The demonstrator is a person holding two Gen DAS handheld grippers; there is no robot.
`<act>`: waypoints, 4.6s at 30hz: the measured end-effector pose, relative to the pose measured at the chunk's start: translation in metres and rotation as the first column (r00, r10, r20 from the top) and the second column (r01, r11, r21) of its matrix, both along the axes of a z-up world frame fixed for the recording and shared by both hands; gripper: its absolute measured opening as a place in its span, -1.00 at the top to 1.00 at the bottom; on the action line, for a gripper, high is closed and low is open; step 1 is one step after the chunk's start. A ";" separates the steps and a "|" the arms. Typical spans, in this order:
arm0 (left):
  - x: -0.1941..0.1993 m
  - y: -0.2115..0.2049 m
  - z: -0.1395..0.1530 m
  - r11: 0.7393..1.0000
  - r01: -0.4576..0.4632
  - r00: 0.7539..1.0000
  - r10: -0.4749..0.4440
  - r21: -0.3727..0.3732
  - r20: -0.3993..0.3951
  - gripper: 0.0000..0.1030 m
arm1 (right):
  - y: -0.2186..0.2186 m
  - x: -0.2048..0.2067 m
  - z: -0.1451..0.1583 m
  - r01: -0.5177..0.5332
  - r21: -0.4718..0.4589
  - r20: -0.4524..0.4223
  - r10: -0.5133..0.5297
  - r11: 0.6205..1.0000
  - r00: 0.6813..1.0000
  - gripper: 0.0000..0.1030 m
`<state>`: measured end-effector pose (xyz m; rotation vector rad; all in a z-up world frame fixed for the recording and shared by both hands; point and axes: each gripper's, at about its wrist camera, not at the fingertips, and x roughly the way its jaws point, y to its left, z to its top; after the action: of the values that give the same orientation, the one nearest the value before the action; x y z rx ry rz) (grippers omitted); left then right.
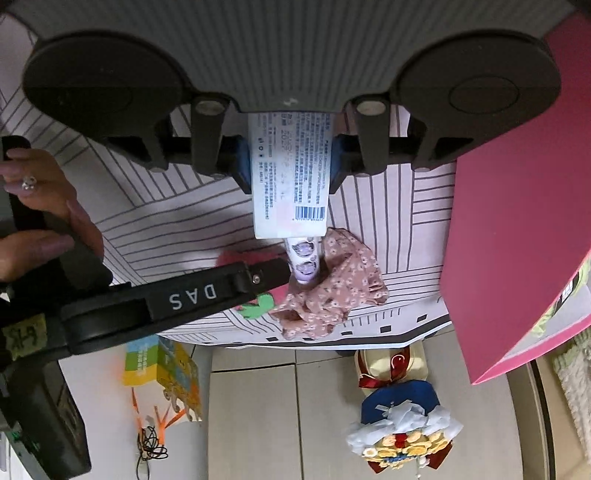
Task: Organize soft objects
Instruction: 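Grasp the strawberry plush with the right tool while the left tool grasps the white barcode box, then carry the strawberry plush and white box into the pink box and release both, then grasp the pink floral scrunchie with the right tool while the left tool grasps the white tube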
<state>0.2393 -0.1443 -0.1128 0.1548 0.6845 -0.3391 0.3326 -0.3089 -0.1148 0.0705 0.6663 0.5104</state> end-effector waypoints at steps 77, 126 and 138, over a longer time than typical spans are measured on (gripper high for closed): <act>-0.052 0.227 0.128 0.973 -0.133 0.988 0.146 -0.188 0.056 0.25 | 0.193 -0.122 0.115 -0.208 -0.176 0.203 0.242 0.962 0.949 -0.07; -0.113 0.168 0.157 0.990 0.051 0.995 -0.039 -0.133 0.095 -0.15 | 0.069 -0.151 0.150 -0.075 0.001 0.131 0.074 0.997 0.989 -0.55; -0.095 0.085 0.136 0.977 0.170 0.985 -0.163 -0.127 0.060 -0.16 | 0.013 -0.119 0.136 -0.026 0.033 0.046 0.025 0.999 0.999 -0.56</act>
<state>0.1442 -0.0588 0.0228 0.0951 0.6000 -0.5385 0.2131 -0.2956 0.0209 0.0814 0.6144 0.5460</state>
